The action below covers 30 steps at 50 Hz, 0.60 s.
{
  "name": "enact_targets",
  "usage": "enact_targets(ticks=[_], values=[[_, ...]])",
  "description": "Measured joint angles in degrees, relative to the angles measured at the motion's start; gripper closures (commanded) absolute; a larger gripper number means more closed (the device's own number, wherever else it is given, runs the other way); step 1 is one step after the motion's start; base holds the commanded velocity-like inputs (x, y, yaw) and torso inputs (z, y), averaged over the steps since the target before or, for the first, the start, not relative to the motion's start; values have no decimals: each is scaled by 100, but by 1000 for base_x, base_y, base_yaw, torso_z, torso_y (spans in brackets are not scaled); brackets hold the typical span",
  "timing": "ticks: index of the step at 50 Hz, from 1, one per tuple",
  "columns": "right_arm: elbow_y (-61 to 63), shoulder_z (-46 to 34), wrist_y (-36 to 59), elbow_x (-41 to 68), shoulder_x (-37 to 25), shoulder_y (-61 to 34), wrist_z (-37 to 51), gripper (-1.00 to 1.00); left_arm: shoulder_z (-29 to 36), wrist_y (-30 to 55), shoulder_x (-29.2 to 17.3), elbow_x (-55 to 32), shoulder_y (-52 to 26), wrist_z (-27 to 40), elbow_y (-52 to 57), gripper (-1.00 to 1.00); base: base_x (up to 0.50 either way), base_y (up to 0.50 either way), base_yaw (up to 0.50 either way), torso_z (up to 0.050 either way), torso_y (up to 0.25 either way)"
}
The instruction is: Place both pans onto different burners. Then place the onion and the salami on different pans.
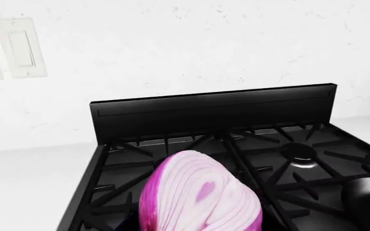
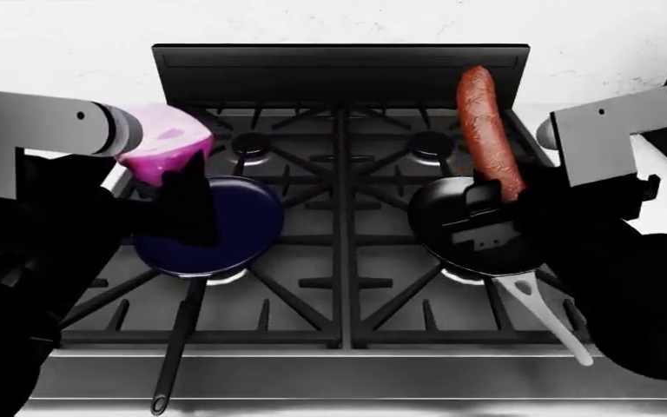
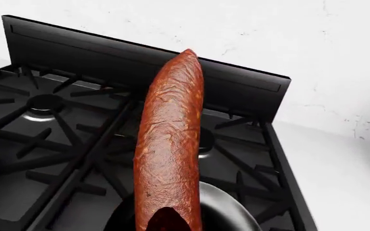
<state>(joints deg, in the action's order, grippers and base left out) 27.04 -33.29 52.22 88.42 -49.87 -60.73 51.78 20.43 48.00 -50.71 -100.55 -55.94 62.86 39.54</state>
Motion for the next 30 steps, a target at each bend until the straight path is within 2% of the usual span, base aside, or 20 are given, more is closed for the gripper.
enact_targets(ticks=[14, 30], values=[[-424, -96, 60, -76, -13, 101, -146, 100, -3, -35, -15, 65, 75, -46, -18, 100, 0, 0, 0, 1, 0], [-563, -192, 375, 534, -61, -32, 60, 100, -9, -67, -42, 99, 129, -80, -39, 100, 0, 0, 0, 0, 1]])
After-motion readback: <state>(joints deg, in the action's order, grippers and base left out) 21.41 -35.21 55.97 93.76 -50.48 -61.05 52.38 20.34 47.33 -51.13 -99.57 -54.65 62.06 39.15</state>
